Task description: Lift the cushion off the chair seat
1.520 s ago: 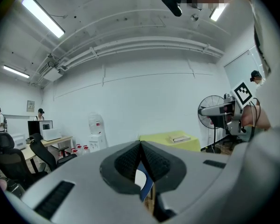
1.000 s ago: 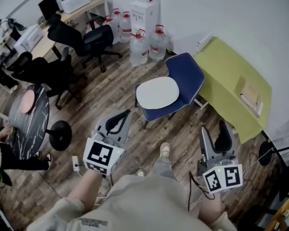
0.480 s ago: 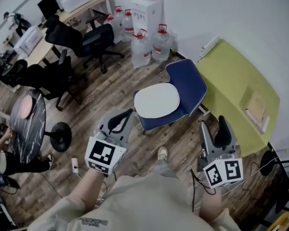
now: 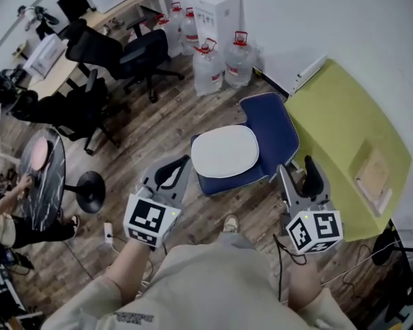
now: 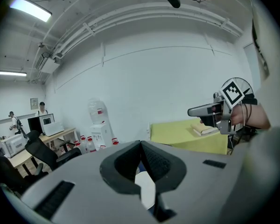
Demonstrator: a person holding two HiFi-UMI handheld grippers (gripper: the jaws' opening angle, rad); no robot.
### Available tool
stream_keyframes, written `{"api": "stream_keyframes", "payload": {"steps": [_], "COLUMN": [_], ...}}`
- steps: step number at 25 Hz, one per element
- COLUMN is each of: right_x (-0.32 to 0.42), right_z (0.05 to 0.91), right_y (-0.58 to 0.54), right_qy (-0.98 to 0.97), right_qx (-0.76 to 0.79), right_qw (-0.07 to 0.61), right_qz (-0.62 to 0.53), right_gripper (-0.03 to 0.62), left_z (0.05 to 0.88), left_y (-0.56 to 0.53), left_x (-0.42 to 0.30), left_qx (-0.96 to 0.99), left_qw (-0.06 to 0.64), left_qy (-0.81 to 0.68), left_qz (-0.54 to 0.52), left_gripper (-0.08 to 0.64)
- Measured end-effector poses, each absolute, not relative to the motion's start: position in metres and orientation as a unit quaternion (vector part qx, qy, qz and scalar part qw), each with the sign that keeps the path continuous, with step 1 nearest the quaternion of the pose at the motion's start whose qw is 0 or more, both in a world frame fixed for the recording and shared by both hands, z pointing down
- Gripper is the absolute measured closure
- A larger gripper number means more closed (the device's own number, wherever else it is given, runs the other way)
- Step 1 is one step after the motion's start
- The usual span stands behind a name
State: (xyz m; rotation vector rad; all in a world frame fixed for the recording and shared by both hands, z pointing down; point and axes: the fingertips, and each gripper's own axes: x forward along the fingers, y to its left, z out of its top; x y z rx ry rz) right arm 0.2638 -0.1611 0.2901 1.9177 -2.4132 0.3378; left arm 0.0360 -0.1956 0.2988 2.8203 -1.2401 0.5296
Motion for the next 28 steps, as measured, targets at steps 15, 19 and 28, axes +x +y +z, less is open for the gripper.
{"api": "stream_keyframes", "payload": {"steps": [15, 19, 28], "right_x": [0.276, 0.274, 0.255], "right_z": [0.436, 0.483, 0.577], "right_y": [-0.297, -0.317, -0.358], "right_qy": [-0.782, -0.773, -0.738], "right_qx": [0.579, 0.575, 0.586], "right_qw": [0.104, 0.140, 0.192], "right_qz": [0.209, 0.230, 0.274], "right_gripper": [0.282, 0.282, 0.279], "left_z": [0.387, 0.421, 0.507], "left_y": [-0.286, -0.311, -0.362], "left_x": [0.059, 0.058, 0.036], "left_qx": [0.866, 0.864, 0.872], "left_qw": [0.080, 0.104, 0.131], "left_qy": [-0.441, -0.432, -0.380], "left_qz": [0.222, 0.238, 0.280], "left_gripper": [0.540, 0.540, 0.540]}}
